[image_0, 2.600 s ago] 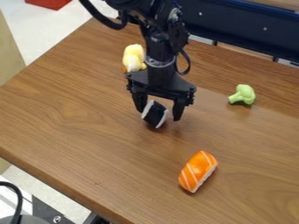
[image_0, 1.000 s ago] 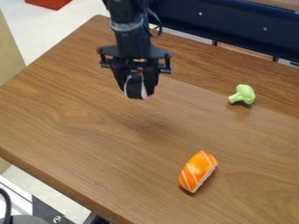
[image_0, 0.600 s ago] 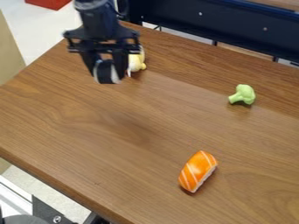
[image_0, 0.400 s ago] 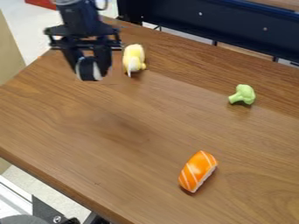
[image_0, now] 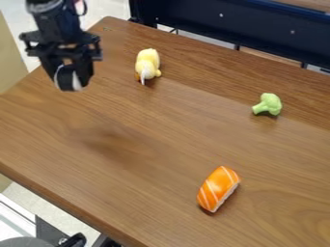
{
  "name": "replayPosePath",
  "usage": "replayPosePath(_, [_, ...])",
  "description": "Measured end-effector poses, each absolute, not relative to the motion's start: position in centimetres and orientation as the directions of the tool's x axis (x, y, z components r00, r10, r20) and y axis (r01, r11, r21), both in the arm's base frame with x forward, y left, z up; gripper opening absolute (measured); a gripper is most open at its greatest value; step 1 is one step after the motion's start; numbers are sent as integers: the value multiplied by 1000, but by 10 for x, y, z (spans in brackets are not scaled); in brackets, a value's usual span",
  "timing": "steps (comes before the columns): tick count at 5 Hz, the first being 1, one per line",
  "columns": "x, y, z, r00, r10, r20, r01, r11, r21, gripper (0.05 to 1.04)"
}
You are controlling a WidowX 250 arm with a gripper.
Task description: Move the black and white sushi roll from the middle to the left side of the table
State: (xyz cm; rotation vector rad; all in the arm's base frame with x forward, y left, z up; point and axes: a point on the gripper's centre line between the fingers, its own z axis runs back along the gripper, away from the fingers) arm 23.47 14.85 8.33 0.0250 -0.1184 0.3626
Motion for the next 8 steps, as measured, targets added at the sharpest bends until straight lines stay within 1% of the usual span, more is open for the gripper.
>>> replayPosePath(1, [225, 162, 64, 934, 336, 121, -344, 938, 50, 539])
replayPosePath(2, [217, 171, 46, 945, 309, 106, -316, 947, 64, 539])
replayPosePath(3, [218, 173, 25, 968, 249, 21, -249, 968, -1, 539])
replayPosePath(4, [227, 178, 9, 975, 220, -37, -222, 974, -52, 539])
replayPosePath(5, [233, 183, 6, 974, 225, -6, -225, 974, -15, 592])
replayPosePath(6, [232, 184, 1, 971, 239, -19, -239, 971, 1, 885])
replayPosePath(7, [227, 179, 1, 977, 215, -10, -215, 977, -7, 1000])
replayPosePath(8, [220, 172, 3, 977, 212, -4, -212, 977, -31, 1000])
